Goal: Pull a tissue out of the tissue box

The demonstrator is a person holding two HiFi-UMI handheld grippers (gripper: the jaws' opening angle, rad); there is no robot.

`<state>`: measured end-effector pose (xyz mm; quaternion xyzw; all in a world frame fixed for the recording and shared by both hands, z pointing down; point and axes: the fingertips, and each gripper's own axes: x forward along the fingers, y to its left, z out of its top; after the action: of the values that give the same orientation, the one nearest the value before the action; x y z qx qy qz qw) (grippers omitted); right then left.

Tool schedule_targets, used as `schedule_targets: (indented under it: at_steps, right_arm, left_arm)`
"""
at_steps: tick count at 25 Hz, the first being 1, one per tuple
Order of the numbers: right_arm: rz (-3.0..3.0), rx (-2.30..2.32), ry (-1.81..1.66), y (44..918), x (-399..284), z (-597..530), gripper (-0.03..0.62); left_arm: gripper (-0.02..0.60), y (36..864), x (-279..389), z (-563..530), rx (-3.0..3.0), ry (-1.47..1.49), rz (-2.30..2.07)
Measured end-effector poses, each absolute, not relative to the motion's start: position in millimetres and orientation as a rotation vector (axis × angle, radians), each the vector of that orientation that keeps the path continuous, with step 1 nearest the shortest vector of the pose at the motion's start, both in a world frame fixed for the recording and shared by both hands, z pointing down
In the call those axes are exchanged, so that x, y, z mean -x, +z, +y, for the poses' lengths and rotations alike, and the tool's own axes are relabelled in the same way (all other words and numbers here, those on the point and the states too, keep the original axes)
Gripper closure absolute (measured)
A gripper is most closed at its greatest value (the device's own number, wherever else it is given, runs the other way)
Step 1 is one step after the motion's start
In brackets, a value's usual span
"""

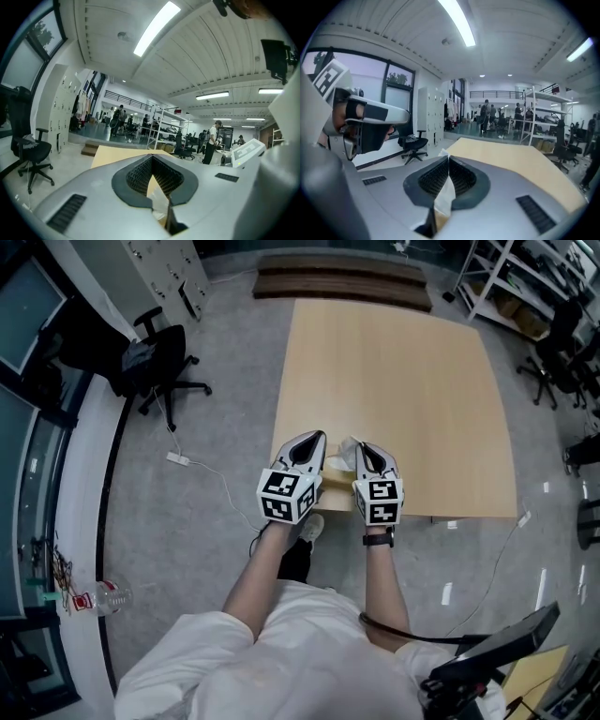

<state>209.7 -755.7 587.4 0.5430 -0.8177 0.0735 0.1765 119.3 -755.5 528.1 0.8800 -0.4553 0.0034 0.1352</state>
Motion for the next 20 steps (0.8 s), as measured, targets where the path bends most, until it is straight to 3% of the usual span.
schedule_targets:
  at_steps: [10,20]
  right_arm:
    - [-2.501,-1.689,-0.12,444.7,-215.1,-698.4,0.588]
    - [-2.539,-1.735,-0.285,402.9,-218.4,-645.5,0.588]
  left_arm:
    - [0.591,443.7,-115.6,-706.2,-2.707,-0.121,-1.461]
    - [0.591,413.1,-118.5,-656.3,-2.771,-0.17,-1.519]
